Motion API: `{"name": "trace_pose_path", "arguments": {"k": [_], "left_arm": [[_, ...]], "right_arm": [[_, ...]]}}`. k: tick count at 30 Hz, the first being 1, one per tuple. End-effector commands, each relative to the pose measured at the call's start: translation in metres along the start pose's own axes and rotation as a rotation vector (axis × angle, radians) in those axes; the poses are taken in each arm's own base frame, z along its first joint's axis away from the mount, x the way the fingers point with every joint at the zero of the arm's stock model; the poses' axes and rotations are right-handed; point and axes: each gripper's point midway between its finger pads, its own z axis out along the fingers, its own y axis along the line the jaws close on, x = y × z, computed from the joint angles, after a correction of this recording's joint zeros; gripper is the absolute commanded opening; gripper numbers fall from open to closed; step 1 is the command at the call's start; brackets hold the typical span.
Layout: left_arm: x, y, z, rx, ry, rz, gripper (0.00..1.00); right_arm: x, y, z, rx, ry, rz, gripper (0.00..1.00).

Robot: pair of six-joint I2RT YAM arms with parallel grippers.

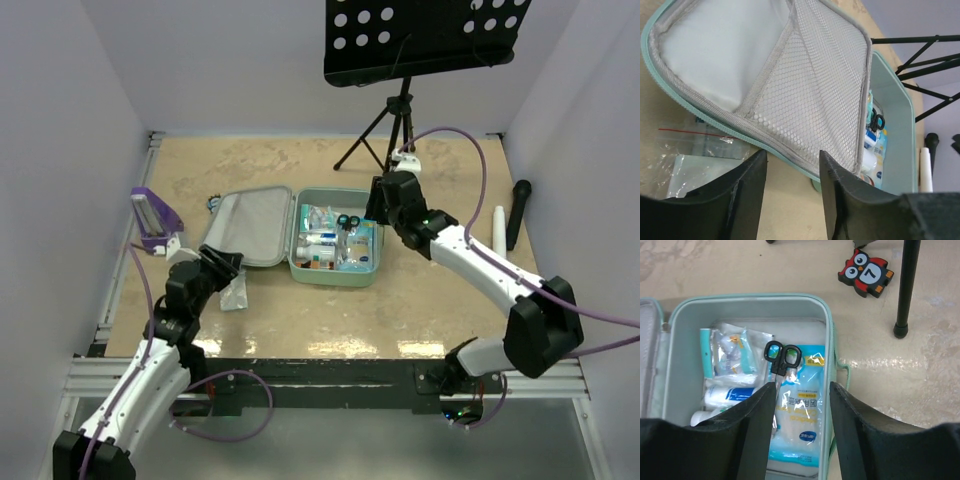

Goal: Organize the medicine kit
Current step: Adjust the medicine box at the center of the board, then pick up the medical item at the center of the board.

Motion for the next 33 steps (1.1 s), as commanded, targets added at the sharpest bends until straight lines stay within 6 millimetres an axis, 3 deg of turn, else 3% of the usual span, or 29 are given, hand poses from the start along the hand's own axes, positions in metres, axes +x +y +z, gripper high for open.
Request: {"name": "trace_pose_path", "arguments": {"k": [1,10,14,17,21,24,29,33], "left_arm": [[-0.024,-0.015,-0.007,-0.011,-0.046,0.043,0.55],[-0.052,-0.024,-0.023,-0.073,-0.087,0.124,0.62],[-0.068,-0.041,-0.033,-0.052,-0.112,0.142,0.62],[-0.081,-0.052,-0.043,-0.034,-0.15,0.14,0.61],[-0.092,-0.061,-0.054,-0.052,-0.149,0.127,0.6],[-0.094,-0.056,-0.064,-0.096,-0.146,0.11,0.6],[-0.1,-0.059,-0.084,-0.056,-0.187,0.083,0.6],[-0.102,-0.059,-0.098,-0.05,-0.198,0.077,0.6]], "right_arm": [[-0.002,0.019,-0.02,-0.107,-0.016,-0.003,0.52],[0.012,0.082,-0.051,-0.29,-0.047,-0.093,0.48],[0.025,0.129,-0.071,-0.475,-0.079,-0.111,0.46],[0.044,0.169,-0.092,-0.595,-0.087,-0.16,0.46],[0.09,0.214,-0.104,-0.67,-0.038,-0.255,0.46],[0.127,0.243,-0.11,-0.696,-0.013,-0.33,0.47],[0.168,0.277,-0.11,-0.742,0.011,-0.402,0.5],[0.185,0.302,-0.11,-0.756,-0.004,-0.443,0.55]]}}
